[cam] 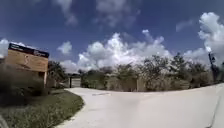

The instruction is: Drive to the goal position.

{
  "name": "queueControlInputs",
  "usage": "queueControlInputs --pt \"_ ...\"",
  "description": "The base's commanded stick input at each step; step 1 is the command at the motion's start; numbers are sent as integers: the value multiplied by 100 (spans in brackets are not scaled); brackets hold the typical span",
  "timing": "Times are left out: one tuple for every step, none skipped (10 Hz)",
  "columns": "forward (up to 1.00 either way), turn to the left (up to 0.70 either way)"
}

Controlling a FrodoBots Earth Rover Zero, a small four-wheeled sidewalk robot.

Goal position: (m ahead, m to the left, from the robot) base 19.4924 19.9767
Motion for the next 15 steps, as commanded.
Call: queueControlInputs --pt "70 0" --pt "70 0" --pt "70 0" --pt "70 0" --pt "70 0" --pt "70 0" --pt "70 0" --pt "70 11" --pt "70 35" --pt "70 35" --pt "70 35" --pt "70 35" --pt "70 35" --pt "70 35" --pt "70 35"
